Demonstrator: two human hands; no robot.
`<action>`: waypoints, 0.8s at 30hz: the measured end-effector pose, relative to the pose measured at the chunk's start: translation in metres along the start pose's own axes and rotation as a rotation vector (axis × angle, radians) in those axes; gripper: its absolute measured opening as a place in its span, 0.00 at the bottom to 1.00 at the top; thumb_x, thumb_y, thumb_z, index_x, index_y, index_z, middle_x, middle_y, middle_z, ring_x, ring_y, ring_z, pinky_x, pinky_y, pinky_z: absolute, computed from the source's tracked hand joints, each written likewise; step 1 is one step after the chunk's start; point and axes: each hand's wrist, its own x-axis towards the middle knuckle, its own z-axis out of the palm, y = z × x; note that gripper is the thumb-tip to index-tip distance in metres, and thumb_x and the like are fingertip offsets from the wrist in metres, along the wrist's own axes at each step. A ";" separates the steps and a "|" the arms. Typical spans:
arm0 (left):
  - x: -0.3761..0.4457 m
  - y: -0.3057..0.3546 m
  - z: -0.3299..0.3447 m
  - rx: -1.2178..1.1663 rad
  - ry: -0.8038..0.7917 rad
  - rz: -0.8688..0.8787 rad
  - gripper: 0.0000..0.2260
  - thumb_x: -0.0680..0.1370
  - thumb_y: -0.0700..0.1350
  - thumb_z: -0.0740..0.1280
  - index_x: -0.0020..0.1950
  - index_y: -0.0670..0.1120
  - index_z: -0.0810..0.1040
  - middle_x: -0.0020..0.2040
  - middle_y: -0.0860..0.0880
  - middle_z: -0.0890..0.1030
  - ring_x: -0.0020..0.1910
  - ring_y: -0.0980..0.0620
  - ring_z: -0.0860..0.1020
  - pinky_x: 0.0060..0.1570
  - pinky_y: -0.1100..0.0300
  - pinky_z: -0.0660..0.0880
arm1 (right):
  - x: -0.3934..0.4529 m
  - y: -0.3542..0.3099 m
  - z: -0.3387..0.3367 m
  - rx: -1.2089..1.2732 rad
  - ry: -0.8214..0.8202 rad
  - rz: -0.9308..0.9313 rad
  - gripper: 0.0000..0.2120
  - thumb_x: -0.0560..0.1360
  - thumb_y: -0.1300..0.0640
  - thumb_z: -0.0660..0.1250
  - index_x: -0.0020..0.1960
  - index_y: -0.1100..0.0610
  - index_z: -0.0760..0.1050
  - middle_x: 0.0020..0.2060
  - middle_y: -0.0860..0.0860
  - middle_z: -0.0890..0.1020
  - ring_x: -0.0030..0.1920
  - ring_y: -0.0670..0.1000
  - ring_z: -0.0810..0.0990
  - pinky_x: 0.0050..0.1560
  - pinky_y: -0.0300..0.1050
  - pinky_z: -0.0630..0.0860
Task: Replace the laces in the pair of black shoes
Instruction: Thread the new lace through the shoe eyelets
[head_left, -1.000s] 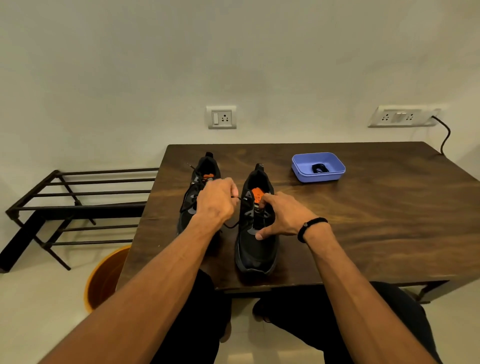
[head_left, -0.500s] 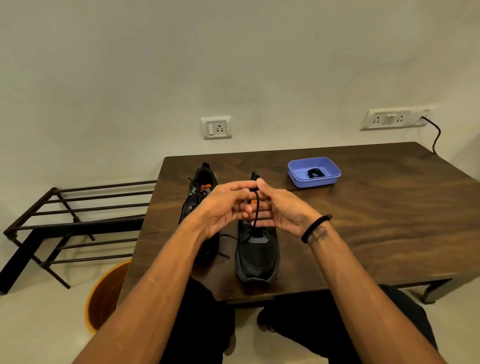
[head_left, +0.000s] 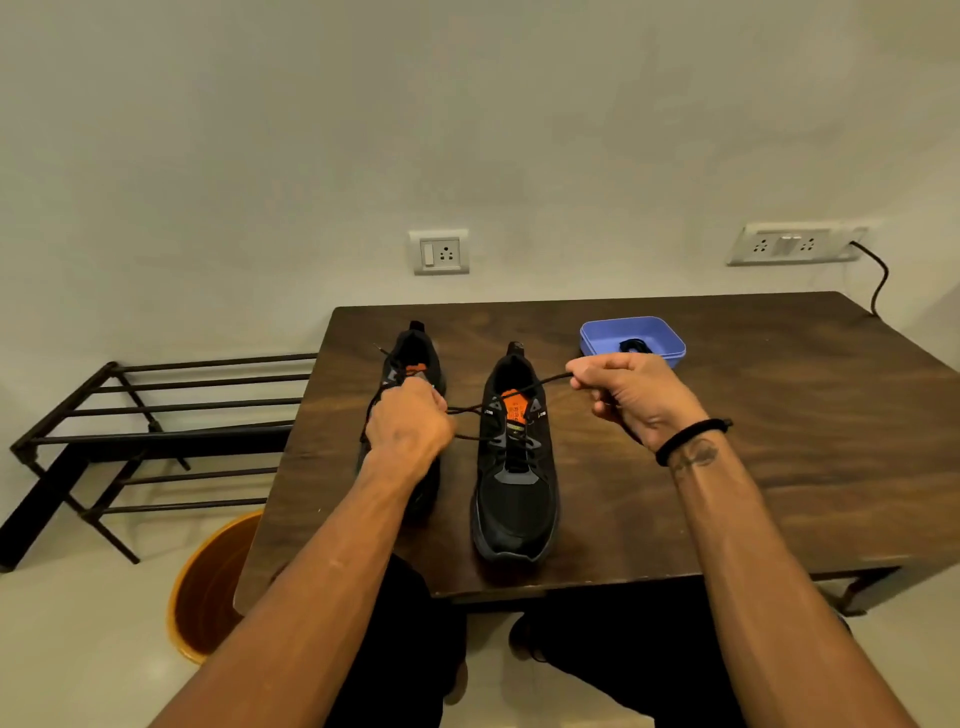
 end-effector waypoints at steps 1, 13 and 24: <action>-0.002 0.003 0.002 0.030 0.009 0.082 0.15 0.78 0.43 0.69 0.64 0.53 0.82 0.64 0.45 0.79 0.63 0.43 0.77 0.65 0.45 0.76 | 0.000 0.002 0.001 -0.083 -0.022 -0.023 0.07 0.79 0.67 0.70 0.56 0.65 0.84 0.40 0.55 0.85 0.31 0.44 0.74 0.31 0.34 0.73; 0.002 0.001 0.000 -0.071 0.158 0.127 0.07 0.81 0.49 0.69 0.57 0.55 0.85 0.52 0.52 0.86 0.52 0.50 0.83 0.56 0.49 0.81 | 0.001 0.006 0.006 -0.368 0.017 -0.107 0.03 0.77 0.65 0.73 0.48 0.59 0.85 0.41 0.55 0.87 0.34 0.45 0.76 0.35 0.38 0.74; -0.004 0.031 0.021 -0.220 -0.029 0.536 0.08 0.78 0.49 0.75 0.57 0.55 0.87 0.44 0.58 0.86 0.45 0.63 0.83 0.53 0.55 0.82 | -0.009 0.009 0.030 -0.499 -0.217 -0.127 0.06 0.80 0.69 0.66 0.55 0.63 0.80 0.44 0.58 0.87 0.35 0.43 0.83 0.34 0.34 0.78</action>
